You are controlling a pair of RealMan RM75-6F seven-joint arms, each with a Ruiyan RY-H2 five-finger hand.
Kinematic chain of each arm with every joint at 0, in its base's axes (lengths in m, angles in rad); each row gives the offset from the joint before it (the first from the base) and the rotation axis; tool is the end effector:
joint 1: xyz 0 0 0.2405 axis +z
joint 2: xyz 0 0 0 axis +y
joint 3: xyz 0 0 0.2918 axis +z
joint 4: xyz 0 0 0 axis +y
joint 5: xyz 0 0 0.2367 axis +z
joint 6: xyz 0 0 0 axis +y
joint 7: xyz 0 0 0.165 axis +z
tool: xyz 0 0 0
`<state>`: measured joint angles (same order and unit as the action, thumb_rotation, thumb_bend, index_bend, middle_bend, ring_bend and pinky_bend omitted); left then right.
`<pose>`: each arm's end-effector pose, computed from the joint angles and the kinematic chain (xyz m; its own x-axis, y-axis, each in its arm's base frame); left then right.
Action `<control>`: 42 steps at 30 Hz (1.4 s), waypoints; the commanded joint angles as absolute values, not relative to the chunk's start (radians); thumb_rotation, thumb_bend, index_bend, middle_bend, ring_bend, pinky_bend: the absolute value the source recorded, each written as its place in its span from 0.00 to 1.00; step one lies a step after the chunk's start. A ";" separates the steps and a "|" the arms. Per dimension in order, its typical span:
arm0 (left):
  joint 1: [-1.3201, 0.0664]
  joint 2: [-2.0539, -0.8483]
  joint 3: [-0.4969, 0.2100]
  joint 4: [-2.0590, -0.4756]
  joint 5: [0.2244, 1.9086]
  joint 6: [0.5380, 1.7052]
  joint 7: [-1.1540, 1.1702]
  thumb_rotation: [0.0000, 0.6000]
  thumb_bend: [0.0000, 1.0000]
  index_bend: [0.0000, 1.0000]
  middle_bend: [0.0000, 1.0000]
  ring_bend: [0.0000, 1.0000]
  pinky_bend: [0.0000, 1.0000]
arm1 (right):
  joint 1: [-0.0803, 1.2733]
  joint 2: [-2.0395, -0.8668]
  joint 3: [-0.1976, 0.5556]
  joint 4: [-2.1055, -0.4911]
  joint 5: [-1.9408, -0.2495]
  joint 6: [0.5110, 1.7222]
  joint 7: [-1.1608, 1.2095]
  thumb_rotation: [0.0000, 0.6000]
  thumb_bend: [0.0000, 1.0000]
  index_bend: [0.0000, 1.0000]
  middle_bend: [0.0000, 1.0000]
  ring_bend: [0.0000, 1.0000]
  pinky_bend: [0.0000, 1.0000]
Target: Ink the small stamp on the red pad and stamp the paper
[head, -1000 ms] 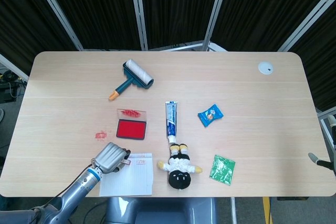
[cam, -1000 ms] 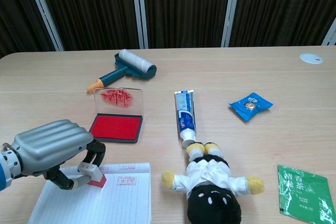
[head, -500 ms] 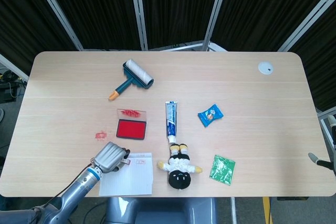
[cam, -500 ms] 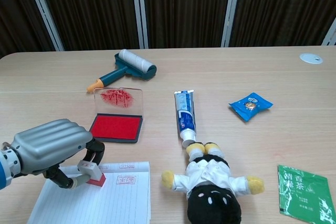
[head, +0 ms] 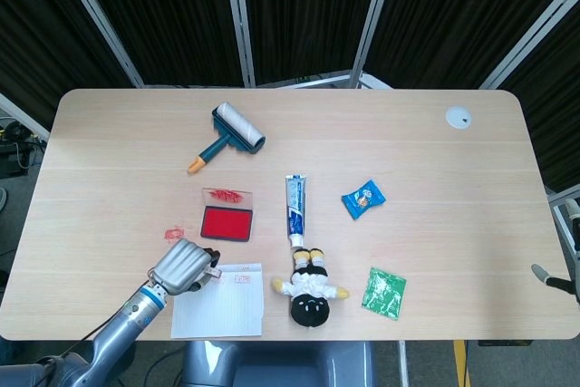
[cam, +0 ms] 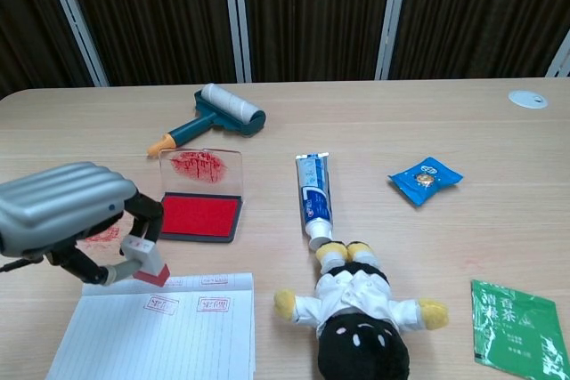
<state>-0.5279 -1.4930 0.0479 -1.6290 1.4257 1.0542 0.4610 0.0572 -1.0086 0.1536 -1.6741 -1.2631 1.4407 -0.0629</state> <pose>-0.2113 0.2697 -0.0610 0.6083 0.2701 0.7463 0.7344 -0.5483 -0.4001 -0.3795 -0.2162 0.2094 0.4610 0.0366 0.8867 -0.8661 0.2363 0.4405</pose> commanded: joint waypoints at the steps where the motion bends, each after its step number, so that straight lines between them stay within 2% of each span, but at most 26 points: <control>1: -0.524 -1.437 0.022 -1.677 1.428 1.084 0.431 1.00 0.45 0.63 0.58 0.83 0.88 | 0.056 -1.007 0.152 -1.677 -1.266 1.443 -0.063 1.00 0.00 0.00 0.00 0.00 0.00; 11: -0.531 -1.400 -0.024 -1.611 1.330 1.038 0.328 1.00 0.45 0.63 0.58 0.83 0.88 | 0.055 -1.009 0.148 -1.683 -1.274 1.447 -0.073 1.00 0.00 0.00 0.00 0.00 0.00; 29: -0.562 -1.510 -0.052 -1.338 1.239 0.920 0.209 1.00 0.45 0.63 0.58 0.83 0.88 | 0.067 -1.028 0.150 -1.665 -1.251 1.425 -0.103 1.00 0.00 0.00 0.00 0.00 0.00; 42: -0.565 -1.555 -0.052 -1.266 1.237 0.911 0.200 1.00 0.45 0.62 0.57 0.82 0.88 | 0.069 -1.031 0.150 -1.660 -1.245 1.421 -0.106 1.00 0.00 0.00 0.00 0.00 0.00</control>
